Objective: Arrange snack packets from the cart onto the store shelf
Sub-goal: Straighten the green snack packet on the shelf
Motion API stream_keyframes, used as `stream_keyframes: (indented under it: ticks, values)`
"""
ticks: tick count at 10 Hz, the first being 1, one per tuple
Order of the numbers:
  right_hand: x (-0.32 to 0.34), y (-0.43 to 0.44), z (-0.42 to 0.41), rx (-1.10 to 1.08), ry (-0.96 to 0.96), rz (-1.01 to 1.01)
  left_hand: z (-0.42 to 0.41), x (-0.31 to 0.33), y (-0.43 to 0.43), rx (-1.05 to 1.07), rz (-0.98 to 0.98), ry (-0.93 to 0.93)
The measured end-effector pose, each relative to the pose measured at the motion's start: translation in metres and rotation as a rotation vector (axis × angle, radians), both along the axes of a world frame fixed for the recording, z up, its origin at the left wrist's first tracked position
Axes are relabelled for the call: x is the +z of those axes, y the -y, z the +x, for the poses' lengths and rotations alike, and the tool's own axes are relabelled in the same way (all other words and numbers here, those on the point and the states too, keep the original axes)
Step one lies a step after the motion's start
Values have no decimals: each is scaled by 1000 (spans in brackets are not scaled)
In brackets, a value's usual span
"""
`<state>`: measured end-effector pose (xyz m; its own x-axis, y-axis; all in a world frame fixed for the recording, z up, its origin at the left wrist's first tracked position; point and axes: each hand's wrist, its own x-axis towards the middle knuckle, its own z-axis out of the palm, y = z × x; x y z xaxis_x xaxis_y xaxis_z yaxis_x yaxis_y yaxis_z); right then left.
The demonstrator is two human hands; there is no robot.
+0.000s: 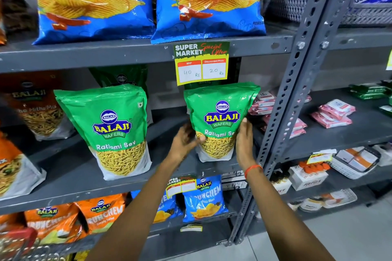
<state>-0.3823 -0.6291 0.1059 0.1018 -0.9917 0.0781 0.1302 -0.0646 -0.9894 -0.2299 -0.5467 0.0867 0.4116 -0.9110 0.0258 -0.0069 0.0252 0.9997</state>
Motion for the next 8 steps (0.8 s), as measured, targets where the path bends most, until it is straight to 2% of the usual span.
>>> stream_keyframes:
  ticks: [1, 2, 3, 5, 6, 7, 8]
  values:
    - [-23, -16, -3, 143, -35, 77, -6, -28, 0, -91, 176, 123]
    - [-43, -14, -3, 202, -99, 166, -12, -43, 7, -12, 228, 199]
    - [-54, 0, -5, 223, -143, 189, -15, -53, 15, 37, 239, 224]
    - [-48, -1, -8, 226, -69, 138, -26, -48, 18, 63, 250, 272]
    - [-49, -9, 0, 28, -64, 161, -27, -41, 7, 38, 295, 286]
    - [-48, -30, 12, -275, -177, 153, -26, -36, -8, 40, 329, 349]
    - [-46, -65, 35, -385, -112, 126, -16, -24, -36, 177, 273, 548]
